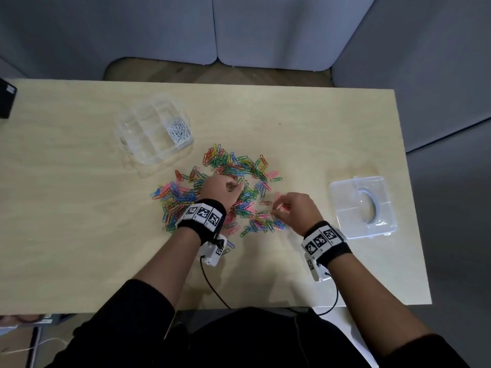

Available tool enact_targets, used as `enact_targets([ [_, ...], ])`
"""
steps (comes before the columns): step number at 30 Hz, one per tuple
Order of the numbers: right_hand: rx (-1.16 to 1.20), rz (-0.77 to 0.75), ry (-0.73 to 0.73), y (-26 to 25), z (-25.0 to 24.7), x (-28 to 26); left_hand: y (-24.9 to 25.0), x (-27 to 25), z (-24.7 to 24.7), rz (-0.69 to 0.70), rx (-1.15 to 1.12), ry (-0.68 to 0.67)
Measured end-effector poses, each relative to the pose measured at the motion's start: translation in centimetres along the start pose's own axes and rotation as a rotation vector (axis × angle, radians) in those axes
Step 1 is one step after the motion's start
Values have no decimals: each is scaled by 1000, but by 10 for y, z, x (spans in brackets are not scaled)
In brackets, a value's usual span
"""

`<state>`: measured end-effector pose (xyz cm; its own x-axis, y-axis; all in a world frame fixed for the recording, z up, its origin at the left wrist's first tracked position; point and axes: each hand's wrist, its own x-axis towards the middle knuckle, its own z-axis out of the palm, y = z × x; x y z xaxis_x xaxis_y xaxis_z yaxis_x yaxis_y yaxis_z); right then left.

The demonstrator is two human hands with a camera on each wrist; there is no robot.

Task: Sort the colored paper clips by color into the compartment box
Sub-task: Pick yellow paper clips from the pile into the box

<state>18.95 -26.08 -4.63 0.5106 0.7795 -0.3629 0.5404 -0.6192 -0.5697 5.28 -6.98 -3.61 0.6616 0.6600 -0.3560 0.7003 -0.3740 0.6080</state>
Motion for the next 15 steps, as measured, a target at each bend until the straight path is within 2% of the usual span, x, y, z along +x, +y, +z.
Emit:
enact_targets([
  [4, -92, -7, -30, -3, 2, 4, -10, -1, -14, -12, 37, -30],
  [7, -22, -20, -40, -2, -2, 3, -14, 4, -18, -24, 19, -33],
  [10, 287, 39, 32, 1, -11, 4, -11, 10, -21, -21, -24, -19],
  [13, 628, 164, 19, 1, -20, 6, -16, 11, -24, 11, -62, -168],
  [15, 780, 226, -1, -1, -24, 10, -21, 9, -24, 50, -8, -260],
])
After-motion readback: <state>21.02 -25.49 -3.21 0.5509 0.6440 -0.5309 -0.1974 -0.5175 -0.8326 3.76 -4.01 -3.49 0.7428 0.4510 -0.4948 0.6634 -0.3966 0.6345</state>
